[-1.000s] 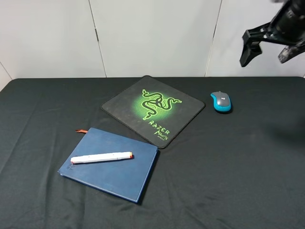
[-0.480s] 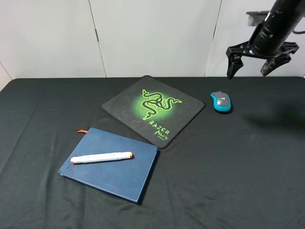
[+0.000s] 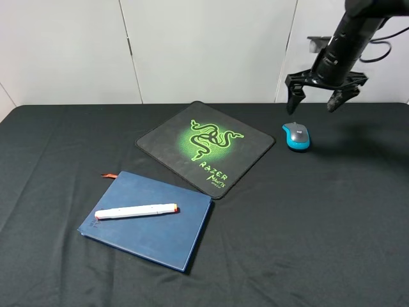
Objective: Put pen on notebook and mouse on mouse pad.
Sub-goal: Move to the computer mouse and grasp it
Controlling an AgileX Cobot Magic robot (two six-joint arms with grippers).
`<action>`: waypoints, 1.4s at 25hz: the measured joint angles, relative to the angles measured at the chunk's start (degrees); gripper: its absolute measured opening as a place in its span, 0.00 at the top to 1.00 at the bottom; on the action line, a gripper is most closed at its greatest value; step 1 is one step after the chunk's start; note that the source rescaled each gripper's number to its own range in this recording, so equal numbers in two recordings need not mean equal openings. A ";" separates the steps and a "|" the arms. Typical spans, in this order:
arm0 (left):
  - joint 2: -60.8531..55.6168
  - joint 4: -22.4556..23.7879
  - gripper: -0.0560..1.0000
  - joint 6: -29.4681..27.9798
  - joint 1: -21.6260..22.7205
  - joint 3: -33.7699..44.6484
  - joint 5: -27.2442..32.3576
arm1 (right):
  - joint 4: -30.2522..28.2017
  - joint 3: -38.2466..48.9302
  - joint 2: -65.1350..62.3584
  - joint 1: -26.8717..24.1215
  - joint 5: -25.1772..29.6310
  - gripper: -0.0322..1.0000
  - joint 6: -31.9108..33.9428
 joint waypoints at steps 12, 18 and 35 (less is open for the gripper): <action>0.00 0.04 0.00 0.00 0.00 0.00 0.00 | -2.04 -5.37 8.37 2.62 0.56 0.00 0.92; 0.00 0.06 0.00 0.00 0.00 0.00 0.00 | -2.80 -5.37 10.51 2.62 0.33 0.00 1.12; 0.00 0.12 0.00 0.00 0.00 0.00 0.00 | -4.87 -5.47 13.30 2.62 -1.37 0.00 1.78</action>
